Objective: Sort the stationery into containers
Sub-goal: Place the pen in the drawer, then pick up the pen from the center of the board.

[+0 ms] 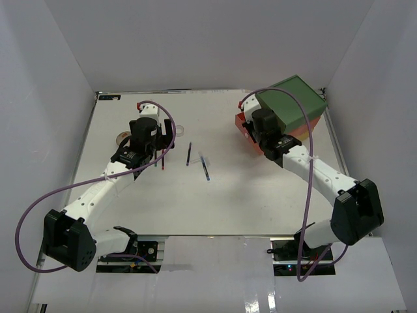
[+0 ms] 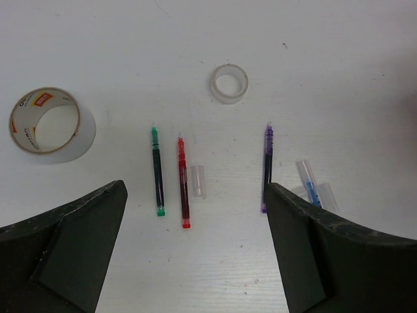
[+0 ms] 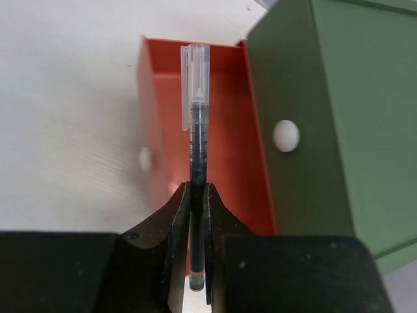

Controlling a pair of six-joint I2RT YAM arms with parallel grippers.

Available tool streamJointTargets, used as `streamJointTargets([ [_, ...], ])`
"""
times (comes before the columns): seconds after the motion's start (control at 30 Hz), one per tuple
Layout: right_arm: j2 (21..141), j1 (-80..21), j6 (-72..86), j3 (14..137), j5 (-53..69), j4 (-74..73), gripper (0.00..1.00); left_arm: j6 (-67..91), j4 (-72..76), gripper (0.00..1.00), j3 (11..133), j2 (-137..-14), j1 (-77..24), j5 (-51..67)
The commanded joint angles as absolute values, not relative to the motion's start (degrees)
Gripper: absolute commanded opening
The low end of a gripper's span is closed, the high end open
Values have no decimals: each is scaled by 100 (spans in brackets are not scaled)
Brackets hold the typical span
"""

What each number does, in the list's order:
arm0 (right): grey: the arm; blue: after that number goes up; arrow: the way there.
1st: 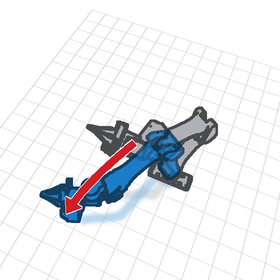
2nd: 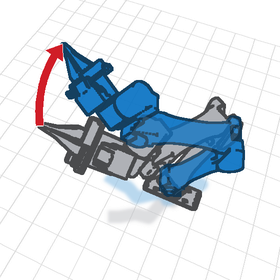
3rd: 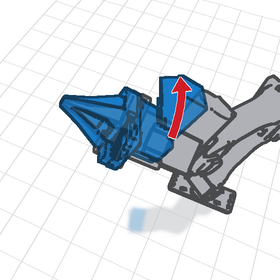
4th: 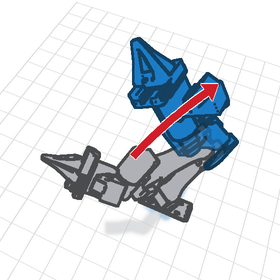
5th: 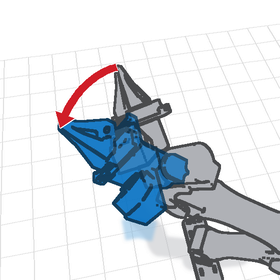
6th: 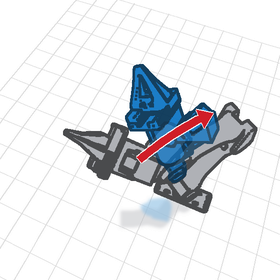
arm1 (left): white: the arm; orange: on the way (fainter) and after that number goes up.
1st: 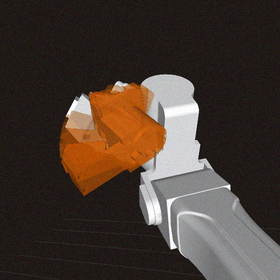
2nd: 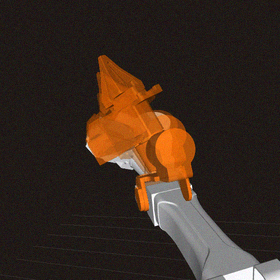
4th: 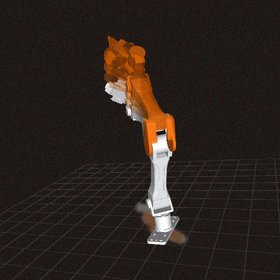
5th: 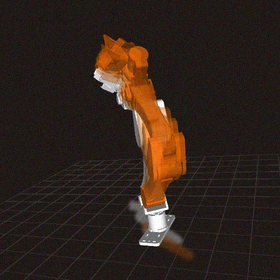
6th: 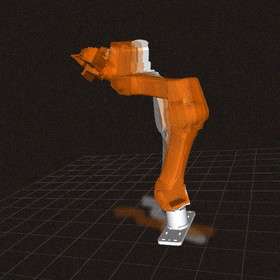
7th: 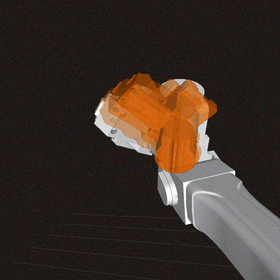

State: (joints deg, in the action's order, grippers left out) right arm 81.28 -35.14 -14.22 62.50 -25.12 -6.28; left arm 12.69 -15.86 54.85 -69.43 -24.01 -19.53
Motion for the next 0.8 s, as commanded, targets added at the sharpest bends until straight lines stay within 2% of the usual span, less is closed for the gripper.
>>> streamJointTargets([
  [0.0, 8200, -3182, -2030, 6495, -2260, -606, 13, 1248, -1529, 98, 5467, -6864, -2391, -1934],
  [0.13, 8332, -2971, -2083, 6644, -2206, -633, 18, 1239, -1529, 98, 5476, -6864, -2391, -1916],
  [0.23, 8385, -2971, -2083, 6802, -1961, -755, 31, 1239, -1521, 98, 5476, -6856, -2391, -1916],
  [0.27, 8402, -2971, -2057, 6881, -1812, -799, 41, 1239, -1529, 98, 5476, -6864, -2391, -1899],
  [0.37, 8367, -2988, -1960, 6934, -1653, -888, 51, 1230, -1521, 98, 5484, -6864, -2391, -1898],
  [0.6, 8130, -3409, -1249, 6900, -1214, -976, 57, 1230, -1538, 98, 5484, -6882, -2391, -1881],
  [0.77, 8366, -4262, -206, 6391, -1283, -634, 61, 1248, -1538, 98, 5484, -6891, -2391, -1925],
])
